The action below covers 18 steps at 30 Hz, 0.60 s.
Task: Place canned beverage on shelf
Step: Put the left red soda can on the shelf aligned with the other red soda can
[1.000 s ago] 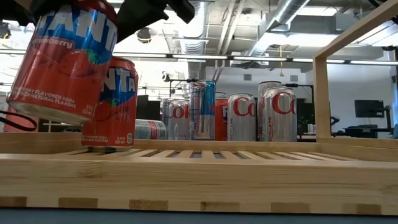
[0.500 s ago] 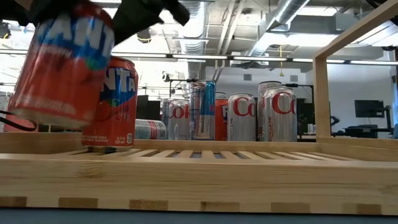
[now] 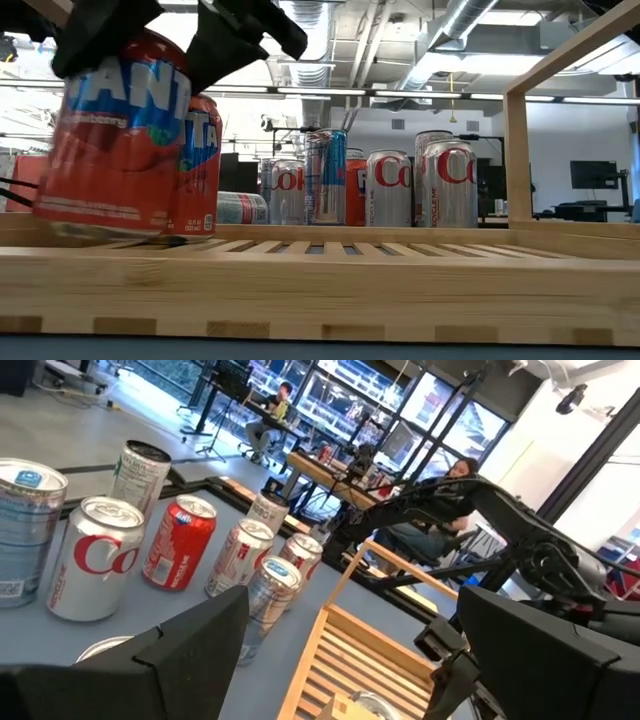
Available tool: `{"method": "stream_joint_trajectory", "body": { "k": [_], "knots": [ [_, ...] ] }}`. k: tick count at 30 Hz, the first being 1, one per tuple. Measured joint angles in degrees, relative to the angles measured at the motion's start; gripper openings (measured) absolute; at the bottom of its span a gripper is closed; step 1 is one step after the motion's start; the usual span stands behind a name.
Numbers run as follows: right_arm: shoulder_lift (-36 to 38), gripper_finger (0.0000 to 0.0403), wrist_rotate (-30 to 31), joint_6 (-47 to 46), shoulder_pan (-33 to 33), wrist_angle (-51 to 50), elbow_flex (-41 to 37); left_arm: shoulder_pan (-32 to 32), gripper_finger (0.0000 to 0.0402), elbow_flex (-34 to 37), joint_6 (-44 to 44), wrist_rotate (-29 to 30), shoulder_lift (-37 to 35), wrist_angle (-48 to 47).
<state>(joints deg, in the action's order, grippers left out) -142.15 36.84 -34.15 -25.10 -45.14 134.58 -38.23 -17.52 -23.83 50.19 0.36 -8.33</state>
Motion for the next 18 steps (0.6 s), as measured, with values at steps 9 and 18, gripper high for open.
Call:
{"method": "stream_joint_trajectory", "body": {
  "k": [9,18],
  "knots": [
    [0.0,0.0239,-2.5,0.2,0.0,-0.7,0.0,0.0,0.0348,0.0,0.0,0.0,0.0,0.0],
    [0.0,0.0255,-4.9,0.2,0.1,-0.3,0.0,0.0,0.0348,0.0,0.0,0.0,0.0,0.0]
  ]
}}
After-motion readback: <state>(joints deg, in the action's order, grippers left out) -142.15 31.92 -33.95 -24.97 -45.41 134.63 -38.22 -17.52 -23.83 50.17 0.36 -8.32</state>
